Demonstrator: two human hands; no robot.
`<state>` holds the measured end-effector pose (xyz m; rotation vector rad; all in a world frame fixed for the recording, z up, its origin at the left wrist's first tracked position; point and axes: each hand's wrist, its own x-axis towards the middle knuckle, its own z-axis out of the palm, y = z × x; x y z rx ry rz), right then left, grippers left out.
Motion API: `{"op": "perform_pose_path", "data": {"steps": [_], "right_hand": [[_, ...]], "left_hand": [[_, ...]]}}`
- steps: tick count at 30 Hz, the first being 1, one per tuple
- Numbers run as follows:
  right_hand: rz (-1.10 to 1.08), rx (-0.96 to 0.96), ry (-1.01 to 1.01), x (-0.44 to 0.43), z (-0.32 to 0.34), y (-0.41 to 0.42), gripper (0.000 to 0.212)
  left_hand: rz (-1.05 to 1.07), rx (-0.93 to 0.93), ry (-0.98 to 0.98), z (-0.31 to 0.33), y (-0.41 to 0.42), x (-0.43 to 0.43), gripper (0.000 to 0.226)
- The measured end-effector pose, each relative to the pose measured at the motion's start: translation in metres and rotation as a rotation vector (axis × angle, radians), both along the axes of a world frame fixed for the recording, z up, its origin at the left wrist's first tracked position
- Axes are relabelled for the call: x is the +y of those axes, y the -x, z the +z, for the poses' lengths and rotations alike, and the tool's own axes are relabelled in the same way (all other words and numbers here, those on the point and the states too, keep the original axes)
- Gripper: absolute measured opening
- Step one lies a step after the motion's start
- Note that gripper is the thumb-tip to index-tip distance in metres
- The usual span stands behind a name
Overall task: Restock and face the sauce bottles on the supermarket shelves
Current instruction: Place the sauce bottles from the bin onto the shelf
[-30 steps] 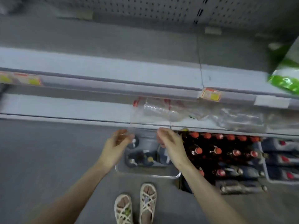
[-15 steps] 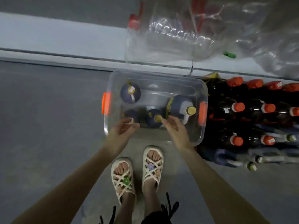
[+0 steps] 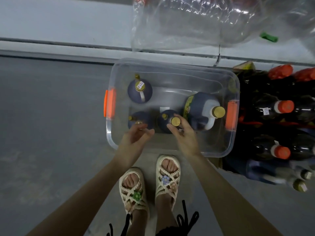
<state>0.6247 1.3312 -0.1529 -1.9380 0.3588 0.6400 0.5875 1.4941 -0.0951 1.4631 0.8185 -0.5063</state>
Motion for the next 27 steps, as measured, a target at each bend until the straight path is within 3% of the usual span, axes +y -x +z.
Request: {"op": "perform_pose_path", "data": {"steps": [11, 14, 16, 24, 27], "right_hand": [[0.044, -0.058, 0.048, -0.004, 0.026, -0.019, 0.028], [0.032, -0.073, 0.029, -0.007, 0.055, -0.024, 0.024], [0.037, -0.104, 0.013, -0.01, 0.085, -0.028, 0.019], [0.028, -0.24, 0.002, -0.019, 0.251, -0.058, 0.013], [0.045, -0.307, -0.003, -0.021, 0.335, -0.072, 0.008]], "left_hand": [[-0.038, 0.007, -0.015, 0.015, -0.003, 0.005, 0.026], [-0.047, 0.007, -0.023, 0.032, -0.007, 0.009, 0.039], [-0.074, -0.007, -0.023, 0.051, -0.011, 0.01, 0.05], [-0.129, -0.158, -0.018, 0.186, -0.04, -0.003, 0.036], [-0.167, -0.233, 0.005, 0.256, -0.055, -0.005, 0.055]]}}
